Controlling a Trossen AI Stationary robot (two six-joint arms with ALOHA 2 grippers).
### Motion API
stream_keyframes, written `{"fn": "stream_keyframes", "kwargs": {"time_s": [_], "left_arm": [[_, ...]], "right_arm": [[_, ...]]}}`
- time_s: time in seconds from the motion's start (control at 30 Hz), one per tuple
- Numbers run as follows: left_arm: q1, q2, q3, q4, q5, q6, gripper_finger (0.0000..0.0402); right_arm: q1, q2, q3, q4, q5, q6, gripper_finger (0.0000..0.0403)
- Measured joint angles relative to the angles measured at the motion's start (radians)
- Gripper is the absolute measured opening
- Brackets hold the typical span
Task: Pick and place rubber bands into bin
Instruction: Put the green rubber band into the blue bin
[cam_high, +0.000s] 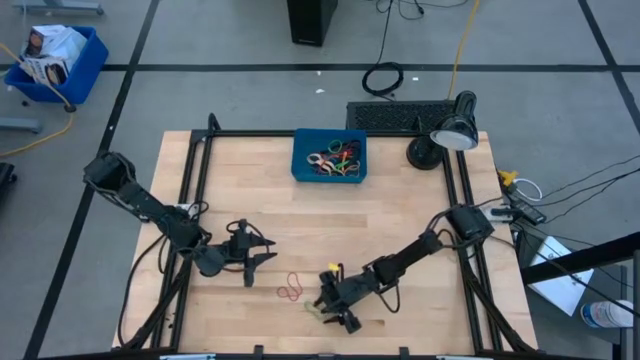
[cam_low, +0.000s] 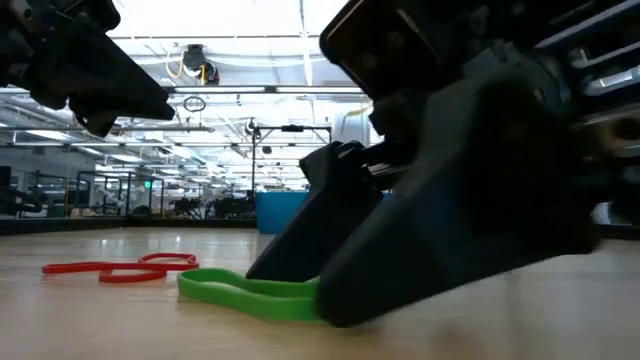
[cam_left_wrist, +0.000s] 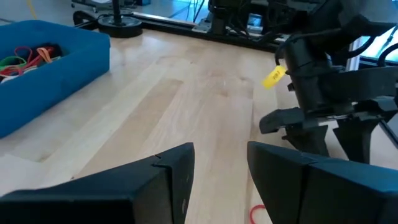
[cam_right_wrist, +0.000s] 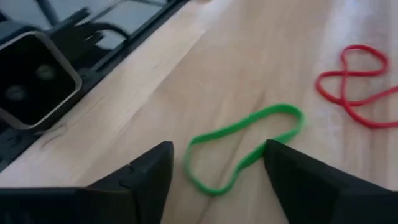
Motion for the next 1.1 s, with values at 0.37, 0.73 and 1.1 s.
{"fn": "stream_keyframes", "kwargs": {"time_s": [0.37,0.73,1.1], "left_arm": [[0.000,0.000,0.000,-0.015,0.000,-0.011,0.0154],[-0.001,0.000,0.000,-0.044,0.001,-0.060,0.0154],[-0.019,0.000,0.000,-0.059,0.002,-0.082,0.0154]], "right_arm": [[-0.019,-0.025,-0.023,-0.091,0.148,-0.001,0.0027],[-0.085,-0.298,-0.027,-0.308,0.473,-0.146,0.0005],[-0.577,-0.449,-0.027,-0.360,0.383,-0.275,0.0003]]}}
